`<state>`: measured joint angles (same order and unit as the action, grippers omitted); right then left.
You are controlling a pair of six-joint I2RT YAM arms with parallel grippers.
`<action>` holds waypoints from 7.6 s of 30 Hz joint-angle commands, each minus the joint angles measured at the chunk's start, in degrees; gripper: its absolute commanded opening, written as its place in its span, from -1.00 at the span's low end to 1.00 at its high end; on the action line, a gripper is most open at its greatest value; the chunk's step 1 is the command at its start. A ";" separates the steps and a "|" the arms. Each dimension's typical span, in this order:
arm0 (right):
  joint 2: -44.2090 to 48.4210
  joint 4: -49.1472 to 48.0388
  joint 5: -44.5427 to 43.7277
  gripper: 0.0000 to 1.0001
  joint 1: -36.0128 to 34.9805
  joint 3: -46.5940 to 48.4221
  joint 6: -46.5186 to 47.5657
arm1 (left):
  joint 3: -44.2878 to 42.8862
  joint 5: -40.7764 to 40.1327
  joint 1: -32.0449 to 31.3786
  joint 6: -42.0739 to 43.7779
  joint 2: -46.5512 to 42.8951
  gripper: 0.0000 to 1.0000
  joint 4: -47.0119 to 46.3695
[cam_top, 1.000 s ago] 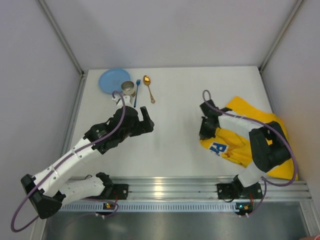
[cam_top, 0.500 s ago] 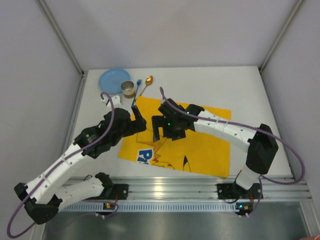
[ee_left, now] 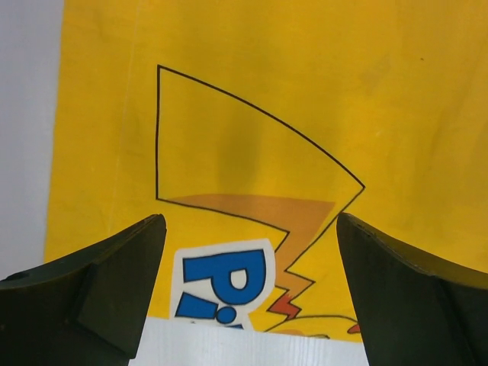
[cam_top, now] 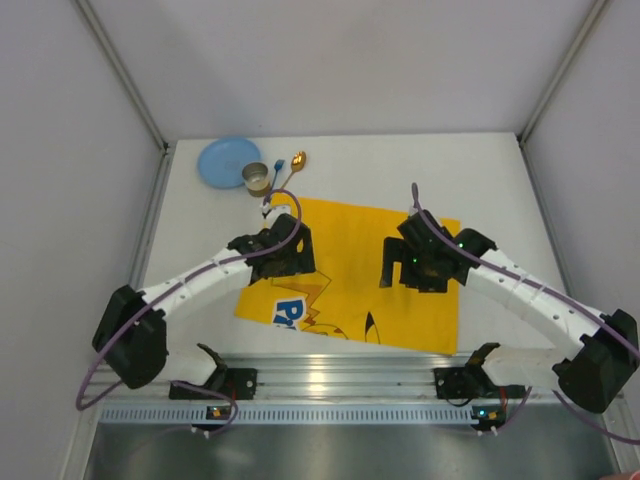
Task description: Set the dinner table for one person
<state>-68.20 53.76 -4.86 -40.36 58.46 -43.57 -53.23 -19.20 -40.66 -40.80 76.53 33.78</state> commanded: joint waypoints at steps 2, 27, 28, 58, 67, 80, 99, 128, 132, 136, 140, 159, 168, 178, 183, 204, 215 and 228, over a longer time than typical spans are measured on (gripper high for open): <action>3.07 0.12 0.20 0.99 0.81 -0.97 0.42 | -1.08 5.84 4.19 2.65 6.95 0.98 -12.15; 0.89 -3.39 3.46 1.00 11.00 -3.09 10.87 | 19.74 8.92 4.54 -11.49 -10.51 0.99 -5.66; 0.18 -3.92 3.63 0.99 11.35 -3.09 11.40 | 20.01 8.92 4.54 -11.85 -11.31 0.99 -4.70; -41.56 -20.45 14.00 0.99 27.26 15.19 18.70 | 22.65 12.96 -8.29 -27.23 -11.93 0.99 6.47; -37.54 -19.22 15.40 1.00 27.53 12.65 16.41 | 8.45 3.04 -7.85 -21.70 -10.53 0.99 15.78; -14.61 -3.85 16.29 0.99 25.15 18.18 15.45 | -20.49 -3.31 19.20 -0.43 4.57 0.99 3.15; -7.38 4.25 7.41 0.99 25.50 16.43 14.13 | -58.21 4.34 35.92 2.82 47.74 0.53 2.52; -29.08 4.16 24.81 0.99 22.70 49.38 12.90 | -51.90 14.98 14.94 17.52 31.32 -1.00 3.66; -30.93 3.99 24.46 0.98 20.59 50.79 12.46 | -48.20 12.88 7.46 15.23 27.27 -1.00 5.41; -29.45 3.29 20.25 0.94 18.39 45.01 12.11 | -48.02 7.35 -1.15 13.73 24.90 -1.00 7.52; -26.81 2.41 15.86 0.53 16.37 37.54 12.28 | -48.19 3.82 -7.75 11.36 24.19 -1.00 8.76; -21.00 6.36 -1.54 -1.00 15.83 28.55 14.47 | -52.16 -7.87 -8.39 8.10 26.14 0.78 16.42; -28.38 6.45 -1.82 -1.00 26.82 32.15 18.61 | -41.17 5.65 14.37 10.20 18.83 0.81 7.54; -40.77 6.71 2.14 -1.00 26.65 39.10 16.68 | -34.57 56.33 26.16 7.06 24.35 0.79 -18.47; -45.25 7.76 0.30 -1.00 26.91 43.58 16.76 | -32.90 48.04 28.88 4.33 28.49 0.79 -20.16; -49.49 6.53 -7.09 0.85 28.85 38.13 11.32 | -47.30 12.88 45.85 2.57 41.32 0.74 -6.46; -31.57 10.58 -7.97 0.89 28.93 32.60 11.67 | -49.78 12.08 49.63 -0.07 48.53 0.73 -7.93; -19.87 13.04 -9.55 0.89 29.99 23.90 12.46 | -56.34 18.06 49.81 -4.55 59.33 0.22 -17.26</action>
<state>-91.20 65.45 -13.15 -11.18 83.46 -31.48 -105.23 -2.81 9.06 -43.46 132.11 19.66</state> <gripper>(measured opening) 0.943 0.642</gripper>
